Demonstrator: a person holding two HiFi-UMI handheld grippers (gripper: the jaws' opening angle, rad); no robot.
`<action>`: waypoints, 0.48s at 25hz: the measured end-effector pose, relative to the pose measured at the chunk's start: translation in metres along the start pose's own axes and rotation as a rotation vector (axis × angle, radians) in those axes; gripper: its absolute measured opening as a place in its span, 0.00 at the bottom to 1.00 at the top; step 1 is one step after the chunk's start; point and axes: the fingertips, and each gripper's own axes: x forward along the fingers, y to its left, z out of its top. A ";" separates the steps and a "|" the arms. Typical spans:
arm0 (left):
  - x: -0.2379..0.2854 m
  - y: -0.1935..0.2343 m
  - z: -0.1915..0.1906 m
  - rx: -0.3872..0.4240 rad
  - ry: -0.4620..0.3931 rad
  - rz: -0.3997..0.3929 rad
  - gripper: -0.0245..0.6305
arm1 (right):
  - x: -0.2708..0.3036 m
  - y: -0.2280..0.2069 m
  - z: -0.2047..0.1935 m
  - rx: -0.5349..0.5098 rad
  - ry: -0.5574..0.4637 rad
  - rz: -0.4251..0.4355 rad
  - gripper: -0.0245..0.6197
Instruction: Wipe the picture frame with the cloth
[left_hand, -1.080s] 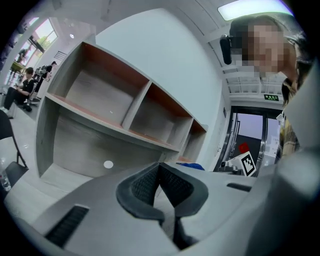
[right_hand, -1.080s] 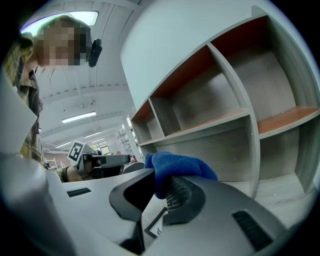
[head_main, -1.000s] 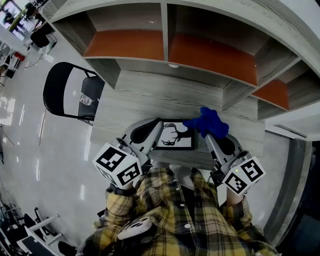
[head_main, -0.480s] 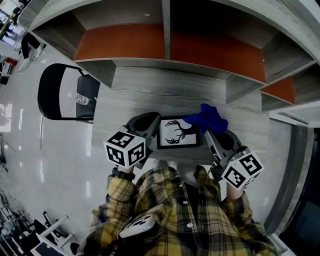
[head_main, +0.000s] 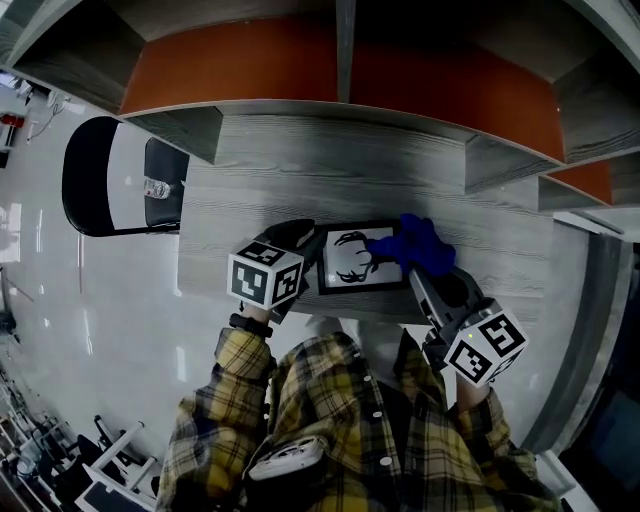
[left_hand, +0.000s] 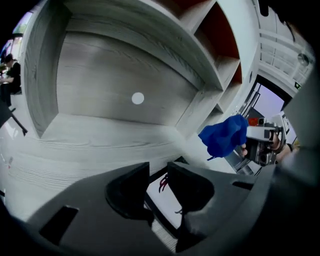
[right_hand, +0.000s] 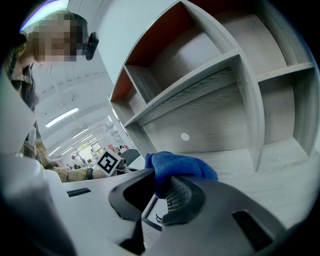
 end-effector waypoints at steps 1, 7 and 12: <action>0.007 0.005 -0.007 0.010 0.028 0.006 0.20 | 0.002 -0.001 -0.004 0.005 0.009 0.001 0.10; 0.039 0.026 -0.036 0.042 0.152 0.030 0.22 | 0.009 -0.008 -0.025 0.031 0.053 0.002 0.10; 0.050 0.037 -0.045 0.051 0.190 0.059 0.22 | 0.011 -0.013 -0.035 0.044 0.068 0.000 0.10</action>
